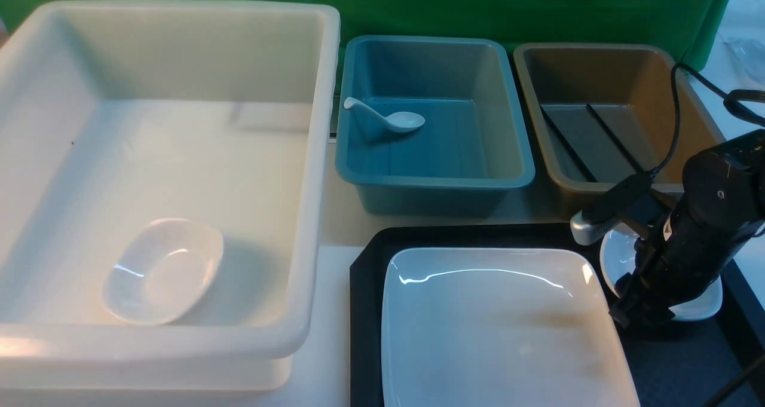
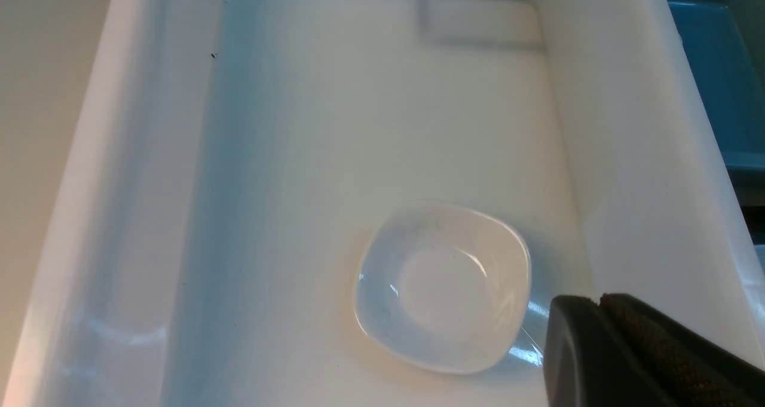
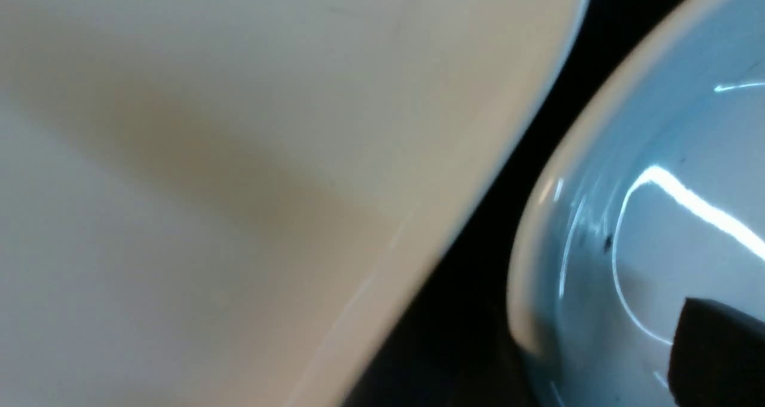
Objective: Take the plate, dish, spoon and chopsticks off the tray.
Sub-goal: Use the right arm to grab a small plate from the dinner plate
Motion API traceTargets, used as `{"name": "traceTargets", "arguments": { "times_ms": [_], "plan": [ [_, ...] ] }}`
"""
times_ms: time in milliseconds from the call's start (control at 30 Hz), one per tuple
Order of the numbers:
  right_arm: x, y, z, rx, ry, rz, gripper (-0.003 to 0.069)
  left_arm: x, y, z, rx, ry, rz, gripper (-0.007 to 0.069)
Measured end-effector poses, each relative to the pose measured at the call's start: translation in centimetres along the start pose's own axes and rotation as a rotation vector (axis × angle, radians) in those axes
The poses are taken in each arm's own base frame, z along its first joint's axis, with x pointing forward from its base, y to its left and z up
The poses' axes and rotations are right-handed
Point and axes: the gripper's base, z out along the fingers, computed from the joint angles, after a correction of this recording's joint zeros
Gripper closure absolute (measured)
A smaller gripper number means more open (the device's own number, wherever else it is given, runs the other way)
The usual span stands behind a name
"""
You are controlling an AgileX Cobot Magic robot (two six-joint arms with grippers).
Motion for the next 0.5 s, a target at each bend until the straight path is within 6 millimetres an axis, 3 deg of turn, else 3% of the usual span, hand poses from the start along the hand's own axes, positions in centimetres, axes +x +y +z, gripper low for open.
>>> {"name": "traceTargets", "arguments": {
  "times_ms": [133, 367, 500],
  "plan": [
    [-0.08, -0.02, 0.00, 0.002, -0.009, 0.003, 0.0256, 0.00, 0.00, 0.00, 0.000, 0.000, 0.000, 0.0610],
    [-0.28, -0.01, 0.18, 0.001, -0.025, 0.017, 0.0458, 0.00, 0.00, 0.00, 0.000, 0.000, 0.000, 0.0610],
    [-0.24, -0.05, 0.12, 0.004, -0.019, 0.041, 0.0489, 0.00, 0.00, 0.00, 0.000, 0.000, 0.000, 0.0610]
  ]
}}
